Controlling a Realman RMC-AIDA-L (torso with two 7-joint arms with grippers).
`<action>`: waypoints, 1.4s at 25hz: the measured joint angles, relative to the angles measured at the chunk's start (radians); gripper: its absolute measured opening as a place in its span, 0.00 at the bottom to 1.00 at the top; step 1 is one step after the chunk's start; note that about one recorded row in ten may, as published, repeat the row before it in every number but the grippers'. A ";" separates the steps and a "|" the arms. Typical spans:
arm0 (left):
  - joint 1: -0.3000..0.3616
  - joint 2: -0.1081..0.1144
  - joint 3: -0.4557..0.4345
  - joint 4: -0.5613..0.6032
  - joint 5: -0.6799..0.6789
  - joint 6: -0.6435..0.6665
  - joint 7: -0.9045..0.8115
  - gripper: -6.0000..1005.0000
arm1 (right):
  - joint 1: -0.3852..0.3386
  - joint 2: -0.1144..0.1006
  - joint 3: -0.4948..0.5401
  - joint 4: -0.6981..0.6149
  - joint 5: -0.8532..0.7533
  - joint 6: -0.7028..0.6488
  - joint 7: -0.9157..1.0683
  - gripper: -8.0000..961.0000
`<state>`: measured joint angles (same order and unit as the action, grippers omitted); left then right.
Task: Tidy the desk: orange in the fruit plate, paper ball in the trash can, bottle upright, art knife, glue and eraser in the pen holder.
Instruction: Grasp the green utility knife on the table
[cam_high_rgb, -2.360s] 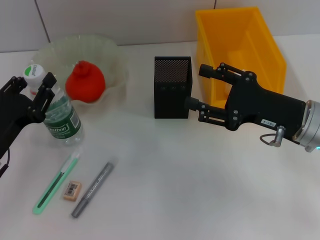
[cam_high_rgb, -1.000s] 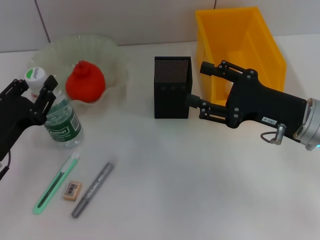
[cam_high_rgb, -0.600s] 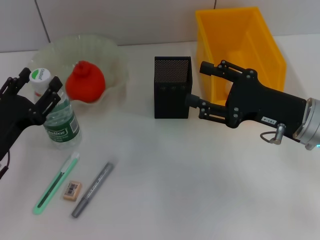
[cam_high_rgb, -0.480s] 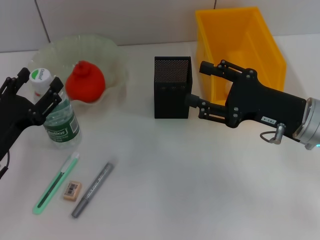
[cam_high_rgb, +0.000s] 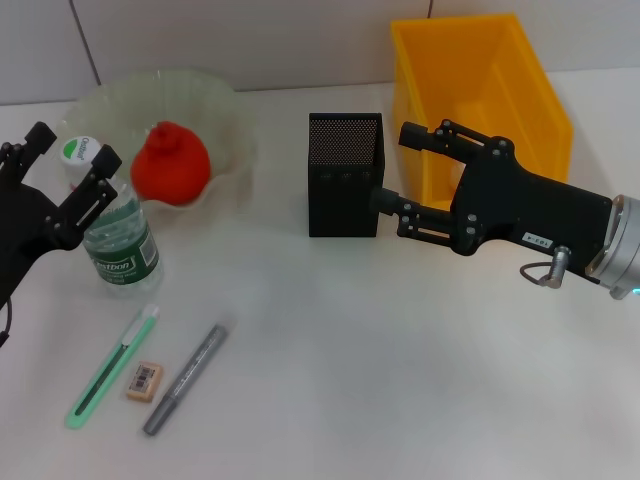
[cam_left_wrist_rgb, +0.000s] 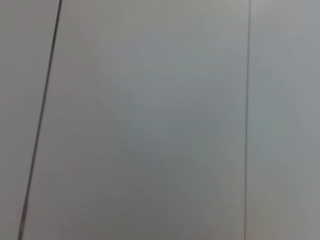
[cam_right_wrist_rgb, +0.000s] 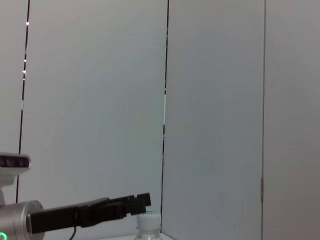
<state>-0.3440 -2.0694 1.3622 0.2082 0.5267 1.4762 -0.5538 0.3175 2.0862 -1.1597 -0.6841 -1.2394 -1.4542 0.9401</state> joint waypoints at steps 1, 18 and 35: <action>0.001 0.000 0.000 0.000 0.000 0.010 0.000 0.81 | 0.000 0.000 0.000 0.000 0.000 0.000 -0.001 0.80; 0.005 0.002 0.007 0.009 0.013 0.127 0.000 0.81 | -0.006 0.000 0.002 0.011 0.000 0.029 -0.009 0.80; -0.011 0.040 0.097 0.079 0.200 0.100 -0.052 0.81 | -0.012 -0.005 0.017 0.026 -0.020 0.032 0.010 0.80</action>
<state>-0.3554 -2.0299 1.4587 0.2871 0.7272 1.5765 -0.6061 0.3060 2.0807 -1.1432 -0.6583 -1.2589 -1.4227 0.9503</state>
